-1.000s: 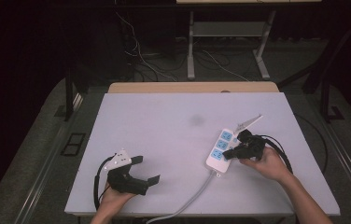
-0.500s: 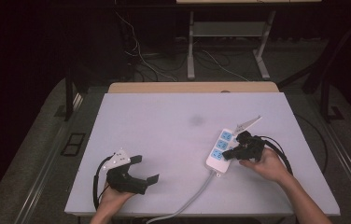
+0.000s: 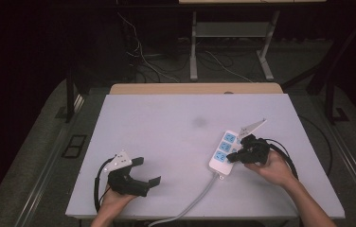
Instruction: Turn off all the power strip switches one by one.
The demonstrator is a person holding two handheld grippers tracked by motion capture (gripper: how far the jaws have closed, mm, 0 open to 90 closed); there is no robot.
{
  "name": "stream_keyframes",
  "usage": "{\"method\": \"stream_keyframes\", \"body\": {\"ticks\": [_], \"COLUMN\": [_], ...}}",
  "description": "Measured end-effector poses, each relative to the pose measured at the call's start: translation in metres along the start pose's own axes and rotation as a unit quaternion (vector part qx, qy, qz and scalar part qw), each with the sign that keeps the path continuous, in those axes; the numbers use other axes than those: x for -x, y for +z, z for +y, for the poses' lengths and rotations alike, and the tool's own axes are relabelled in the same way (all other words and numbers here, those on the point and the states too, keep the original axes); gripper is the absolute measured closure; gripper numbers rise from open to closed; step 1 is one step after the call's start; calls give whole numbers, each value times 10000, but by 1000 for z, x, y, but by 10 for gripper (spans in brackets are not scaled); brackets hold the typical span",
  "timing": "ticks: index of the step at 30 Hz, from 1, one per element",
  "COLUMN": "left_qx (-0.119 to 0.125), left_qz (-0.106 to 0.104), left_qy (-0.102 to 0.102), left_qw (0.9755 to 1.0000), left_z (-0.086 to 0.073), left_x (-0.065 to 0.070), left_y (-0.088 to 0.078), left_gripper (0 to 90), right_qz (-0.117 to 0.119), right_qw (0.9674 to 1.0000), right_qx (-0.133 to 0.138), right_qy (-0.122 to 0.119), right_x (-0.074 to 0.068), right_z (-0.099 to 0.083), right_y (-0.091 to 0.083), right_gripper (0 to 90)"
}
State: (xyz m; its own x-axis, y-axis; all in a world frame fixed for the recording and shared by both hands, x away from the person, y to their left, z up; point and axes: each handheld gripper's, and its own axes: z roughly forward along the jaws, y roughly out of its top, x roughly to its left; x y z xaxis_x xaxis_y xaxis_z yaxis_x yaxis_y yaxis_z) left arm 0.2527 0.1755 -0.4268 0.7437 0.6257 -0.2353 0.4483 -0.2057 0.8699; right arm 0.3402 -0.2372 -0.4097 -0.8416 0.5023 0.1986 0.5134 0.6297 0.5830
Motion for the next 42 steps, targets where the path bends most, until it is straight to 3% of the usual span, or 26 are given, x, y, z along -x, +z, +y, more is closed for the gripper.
{"method": "stream_keyframes", "body": {"ticks": [14,19,29,42], "left_qx": [-11,-2,-4,-5], "left_qz": [5,4,3,4], "left_qy": [-18,-24,-20,-23], "left_qw": [10000,10000,10000,10000], "left_z": [0,0,0,0], "left_x": [-1,-1,-1,-1], "left_y": [0,-1,-1,0], "left_gripper": [0,0,0,0], "right_qz": [201,149,-1,-65], "right_qw": [9995,9994,9995,9995], "right_qx": [112,213,137,17], "right_qy": [201,241,291,297], "right_x": [9,14,26,39], "right_z": [3,5,13,18], "right_y": [-15,-25,-38,-34], "right_gripper": [900,900,900,900]}}
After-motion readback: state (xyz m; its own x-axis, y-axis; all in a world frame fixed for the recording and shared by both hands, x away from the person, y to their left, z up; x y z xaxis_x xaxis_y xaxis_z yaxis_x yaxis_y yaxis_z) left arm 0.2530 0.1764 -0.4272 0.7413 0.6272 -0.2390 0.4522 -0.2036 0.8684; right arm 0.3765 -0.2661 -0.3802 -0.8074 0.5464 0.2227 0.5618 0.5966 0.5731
